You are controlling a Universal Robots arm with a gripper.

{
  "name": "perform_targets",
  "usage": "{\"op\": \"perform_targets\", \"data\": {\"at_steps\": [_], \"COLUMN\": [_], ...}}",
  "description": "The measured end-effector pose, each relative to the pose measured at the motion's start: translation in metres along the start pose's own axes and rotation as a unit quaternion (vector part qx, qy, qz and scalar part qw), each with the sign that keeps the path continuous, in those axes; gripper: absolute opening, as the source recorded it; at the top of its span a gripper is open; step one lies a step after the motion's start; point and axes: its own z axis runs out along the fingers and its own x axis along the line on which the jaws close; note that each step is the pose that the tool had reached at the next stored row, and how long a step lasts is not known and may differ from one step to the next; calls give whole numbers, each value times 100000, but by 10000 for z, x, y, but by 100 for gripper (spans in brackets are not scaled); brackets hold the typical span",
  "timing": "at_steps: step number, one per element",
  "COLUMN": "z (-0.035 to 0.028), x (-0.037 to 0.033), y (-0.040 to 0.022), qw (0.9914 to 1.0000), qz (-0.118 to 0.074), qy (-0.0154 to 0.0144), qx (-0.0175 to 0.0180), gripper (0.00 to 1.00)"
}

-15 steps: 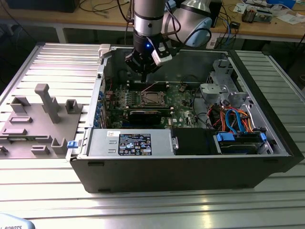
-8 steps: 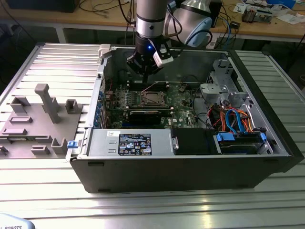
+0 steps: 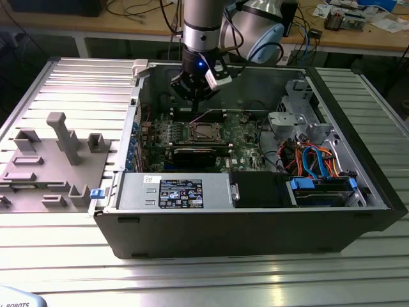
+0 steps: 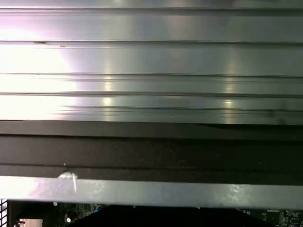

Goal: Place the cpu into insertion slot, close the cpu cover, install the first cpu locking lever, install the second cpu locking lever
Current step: 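Install the first cpu locking lever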

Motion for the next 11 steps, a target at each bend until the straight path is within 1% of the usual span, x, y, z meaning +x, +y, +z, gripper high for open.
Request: {"op": "perform_targets", "data": {"at_steps": [3, 5, 7, 9, 10, 11], "z": [55, 82, 109, 133, 144, 163], "x": [-2, -3, -4, -4, -4, -6], "y": [20, 28, 28, 29, 29, 28], "qw": [100000, 100000, 100000, 99997, 99993, 99992], "qz": [-19, -17, -29, -14, -15, -52], "qy": [-5, 1, 3, 11, 20, 23], "qx": [22, 97, 250, 761, 1214, 1301], "gripper": [11, 11, 11, 11, 11, 11]}}
